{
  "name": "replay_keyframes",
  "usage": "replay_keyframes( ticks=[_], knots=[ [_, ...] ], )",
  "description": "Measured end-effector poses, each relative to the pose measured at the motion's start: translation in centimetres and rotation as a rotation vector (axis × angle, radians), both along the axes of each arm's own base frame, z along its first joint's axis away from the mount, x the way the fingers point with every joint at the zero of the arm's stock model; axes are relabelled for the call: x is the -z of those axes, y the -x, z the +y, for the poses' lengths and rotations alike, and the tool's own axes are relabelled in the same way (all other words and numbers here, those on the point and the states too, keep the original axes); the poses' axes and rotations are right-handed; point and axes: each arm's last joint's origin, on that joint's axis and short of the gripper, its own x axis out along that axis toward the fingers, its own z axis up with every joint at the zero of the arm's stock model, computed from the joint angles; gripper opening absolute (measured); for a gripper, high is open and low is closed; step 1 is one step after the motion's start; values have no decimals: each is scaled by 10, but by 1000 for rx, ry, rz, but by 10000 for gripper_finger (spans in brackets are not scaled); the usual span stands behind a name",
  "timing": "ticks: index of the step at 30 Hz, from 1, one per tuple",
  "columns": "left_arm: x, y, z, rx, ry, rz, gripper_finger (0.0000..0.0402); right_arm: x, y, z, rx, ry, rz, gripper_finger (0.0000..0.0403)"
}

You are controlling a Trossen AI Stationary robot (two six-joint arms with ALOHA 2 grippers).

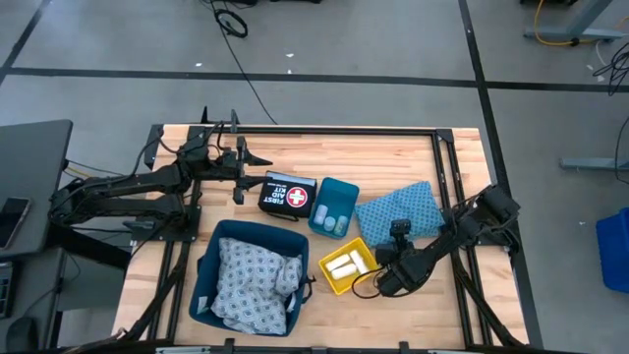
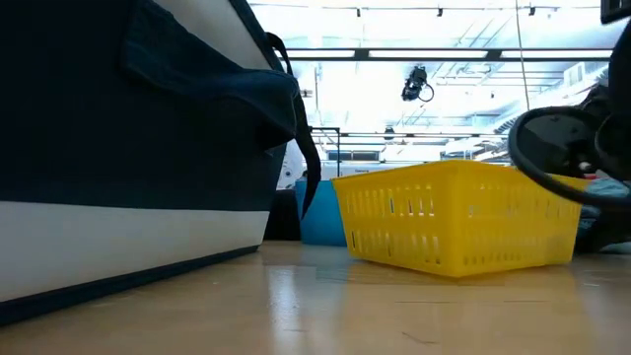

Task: Pick & place medical supplies in basket/bin
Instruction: Put the blue gown into the blue bin

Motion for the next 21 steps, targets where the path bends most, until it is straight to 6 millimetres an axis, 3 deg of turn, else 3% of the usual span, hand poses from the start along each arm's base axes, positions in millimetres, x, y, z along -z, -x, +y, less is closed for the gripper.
replay_keyframes(
  ticks=[3, 5, 12, 21],
  knots=[
    [0, 0, 0, 5, 0, 0, 183, 3, 0, -3, 54, 31, -34, 272],
    [0, 0, 0, 13, 0, 0, 183, 4, 0, -5, 98, 26, -46, 238],
    [0, 0, 0, 18, 0, 0, 183, 6, -4, -12, 181, -20, -21, 25],
    [0, 0, -1, 19, 0, 0, 183, 1, -1, -23, 314, 69, -68, 10]
  ],
)
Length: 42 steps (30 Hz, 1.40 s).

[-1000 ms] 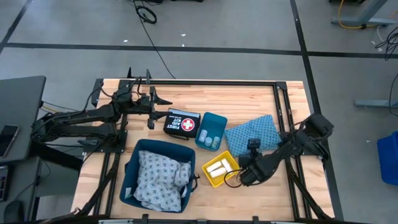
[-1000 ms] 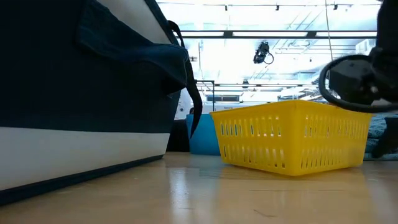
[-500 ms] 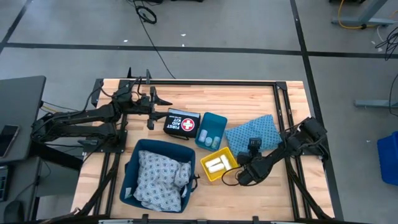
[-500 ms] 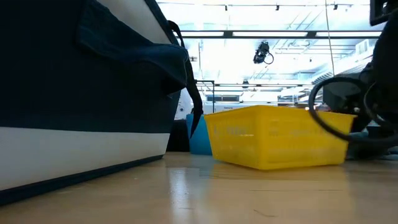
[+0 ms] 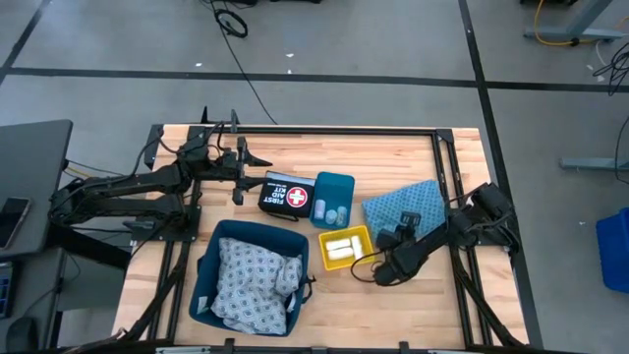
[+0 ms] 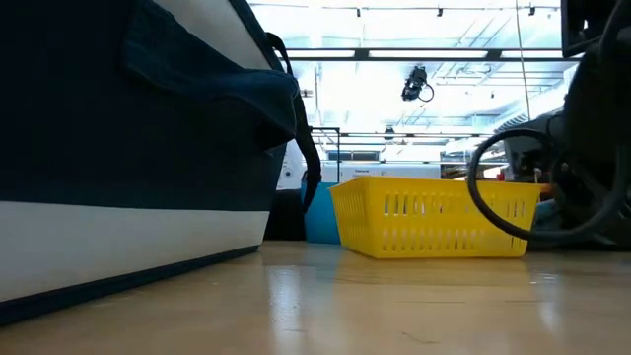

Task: Pick & place medical supplies in basket/bin
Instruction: Put the blue gown into the blue bin

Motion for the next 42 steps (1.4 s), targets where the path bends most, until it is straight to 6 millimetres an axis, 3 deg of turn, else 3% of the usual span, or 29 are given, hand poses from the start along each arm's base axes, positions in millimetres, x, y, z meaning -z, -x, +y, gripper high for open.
replay_keyframes(
  ticks=[7, 14, 19, 28, 42],
  knots=[
    [0, 0, 0, 0, 0, 0, 183, -13, 6, -1, 56, 136, -20, 10],
    [0, 0, 0, 0, 0, 0, 183, -51, -4, 7, 63, 302, -122, 10],
    [0, 0, 0, 0, 0, 0, 183, -71, -15, 10, 22, 305, -275, 10],
    [1, 0, 0, 1, 4, 10, 183, -108, -16, 5, -38, 331, -498, 10],
    [14, -13, 2, 16, -4, 73, 183, -138, -24, 6, -227, 461, -606, 10]
  ],
)
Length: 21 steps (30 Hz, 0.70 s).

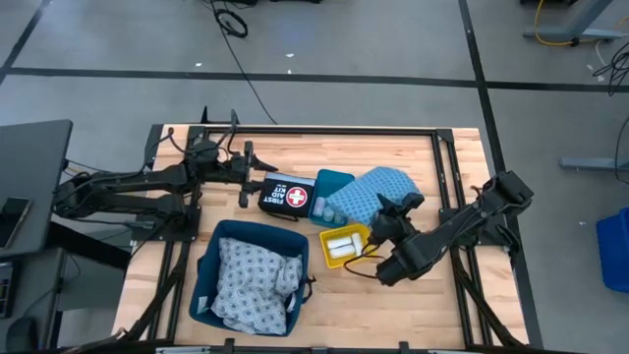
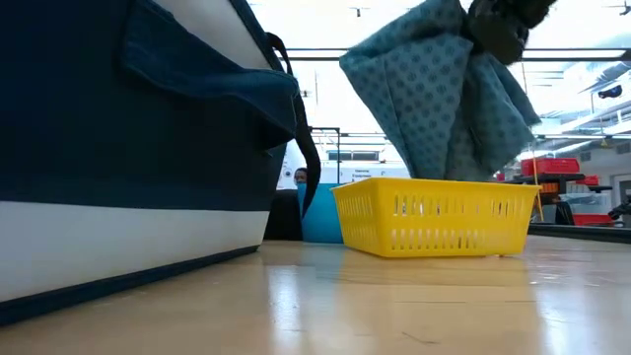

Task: Pick & place medical supplies in basket/bin
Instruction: Put the blue gown into the blue bin

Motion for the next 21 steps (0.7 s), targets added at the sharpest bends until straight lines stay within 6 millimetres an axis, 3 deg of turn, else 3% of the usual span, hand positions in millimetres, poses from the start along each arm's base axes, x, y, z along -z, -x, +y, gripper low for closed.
replay_keyframes(
  ticks=[10, 21],
  knots=[
    [-2, -1, 0, 1, -21, -23, 183, -34, -18, 10, -115, 194, -88, 10],
    [-3, -1, 1, -7, -34, -37, 183, -36, -35, 21, -132, 226, -70, 10]
  ],
)
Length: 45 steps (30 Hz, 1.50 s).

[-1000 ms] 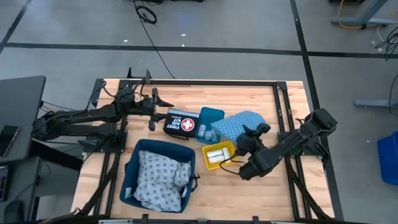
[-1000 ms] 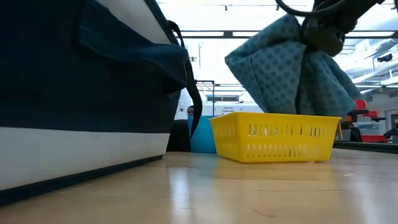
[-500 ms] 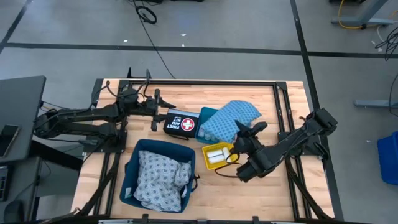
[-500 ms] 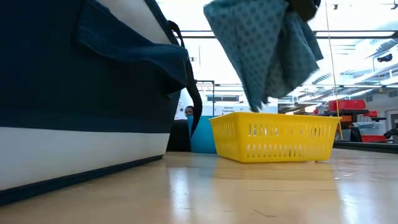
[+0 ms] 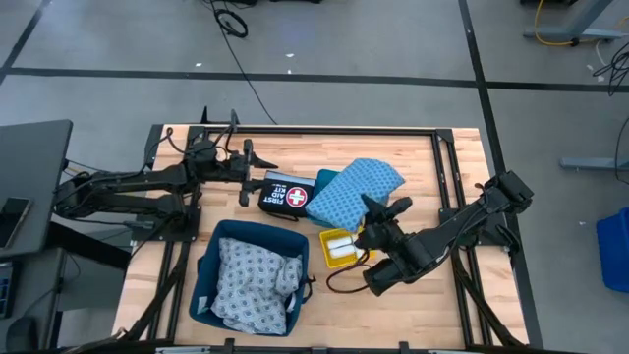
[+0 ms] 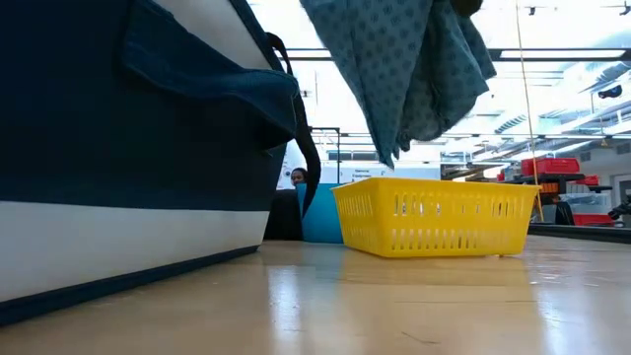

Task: Pick & place medical supplies in basket/bin
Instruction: Put the blue gown into the blue bin

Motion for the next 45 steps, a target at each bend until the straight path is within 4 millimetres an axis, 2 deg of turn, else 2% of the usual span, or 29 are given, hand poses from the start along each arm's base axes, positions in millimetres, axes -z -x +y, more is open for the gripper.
replay_keyframes(
  ticks=[4, 9, 13, 20, 24, 29, 35, 37, 40, 45],
  knots=[
    [0, 0, 0, 0, -1, -2, 183, 4, -10, 6, -50, -153, 113, 10],
    [0, 0, 0, 0, 0, -3, 183, 4, -28, 17, -214, -354, 202, 10],
    [0, 0, 0, 0, -1, -4, 183, -5, -40, 26, -322, -345, 178, 10],
    [0, 0, 0, -1, -2, -4, 183, -28, -58, 35, -659, -424, 120, 10],
    [0, 0, 0, -15, -6, -3, 183, -41, -64, 36, -806, -413, 69, 10],
    [-1, 0, 1, -19, -8, -6, 183, -54, -72, 32, -939, -370, -6, 10],
    [-1, 0, 1, -19, -11, -5, 183, -61, -83, 17, -1089, -399, -65, 10],
    [-1, 0, 1, -20, -15, -5, 183, -60, -88, 11, -1158, -435, -67, 10],
    [-1, 0, 1, -20, -17, -4, 183, -48, -98, 0, -1250, -478, -71, 10],
    [0, 0, 1, -28, -14, 4, 183, -15, -112, -18, -1366, -508, -79, 10]
  ],
)
